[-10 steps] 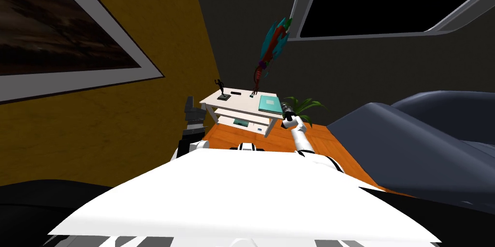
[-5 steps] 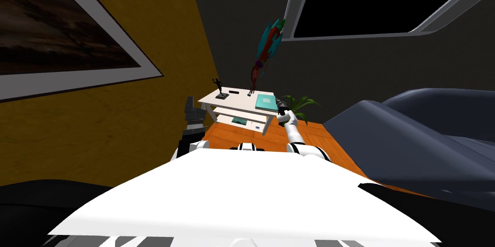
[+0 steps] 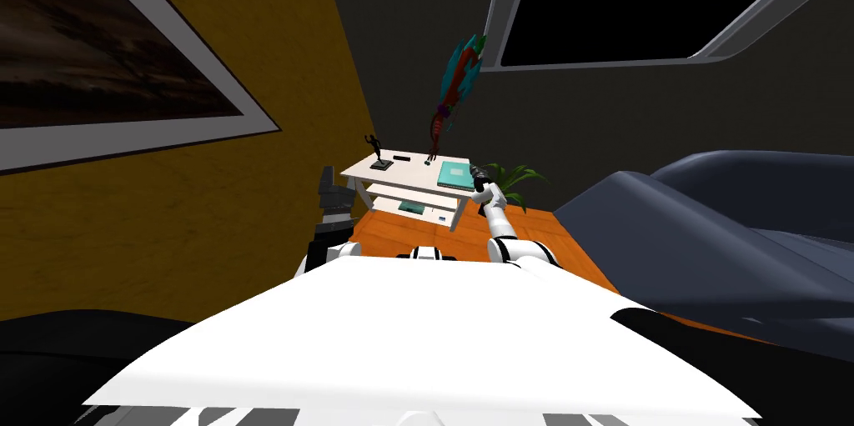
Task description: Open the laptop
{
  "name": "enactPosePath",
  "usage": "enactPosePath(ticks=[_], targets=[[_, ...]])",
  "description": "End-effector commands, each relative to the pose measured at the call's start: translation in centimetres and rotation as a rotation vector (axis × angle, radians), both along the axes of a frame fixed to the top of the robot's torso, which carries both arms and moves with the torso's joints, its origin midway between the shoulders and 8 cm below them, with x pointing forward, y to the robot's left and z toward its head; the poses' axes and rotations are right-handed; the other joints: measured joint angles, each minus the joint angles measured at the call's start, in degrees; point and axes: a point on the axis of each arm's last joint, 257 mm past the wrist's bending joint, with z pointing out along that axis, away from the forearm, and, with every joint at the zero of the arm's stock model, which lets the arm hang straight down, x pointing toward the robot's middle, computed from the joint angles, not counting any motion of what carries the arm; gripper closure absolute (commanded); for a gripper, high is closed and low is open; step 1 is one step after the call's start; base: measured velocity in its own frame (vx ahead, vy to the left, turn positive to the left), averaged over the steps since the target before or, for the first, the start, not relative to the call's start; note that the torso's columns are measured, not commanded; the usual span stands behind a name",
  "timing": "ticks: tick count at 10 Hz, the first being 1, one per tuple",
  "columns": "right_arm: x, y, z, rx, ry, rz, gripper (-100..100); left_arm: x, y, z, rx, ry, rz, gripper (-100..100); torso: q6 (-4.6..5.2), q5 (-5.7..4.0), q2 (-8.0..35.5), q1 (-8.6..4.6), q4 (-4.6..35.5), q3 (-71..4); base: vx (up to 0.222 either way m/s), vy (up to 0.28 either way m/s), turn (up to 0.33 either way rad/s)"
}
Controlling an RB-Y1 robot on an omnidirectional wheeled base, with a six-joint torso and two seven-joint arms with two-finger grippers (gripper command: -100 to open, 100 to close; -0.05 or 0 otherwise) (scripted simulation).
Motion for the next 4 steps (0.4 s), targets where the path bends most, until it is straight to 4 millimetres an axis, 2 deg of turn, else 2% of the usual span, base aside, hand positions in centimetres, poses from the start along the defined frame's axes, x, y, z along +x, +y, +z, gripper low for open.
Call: enactPosePath(ticks=[1,4], targets=[[0.00,0.00,0.00,0.000,0.000,0.000,0,0.00,0.00,0.00,0.000,0.000,0.000,0,-0.01,0.00,0.00,-0.03,0.00,-0.01,0.000,0.000,0.000],[0.00,0.00,0.00,0.000,0.000,0.000,0,0.00,0.00,0.00,0.000,0.000,0.000,0,0.00,-0.04,0.13,-0.14,0.04,0.08,0.000,0.000,0.000]])
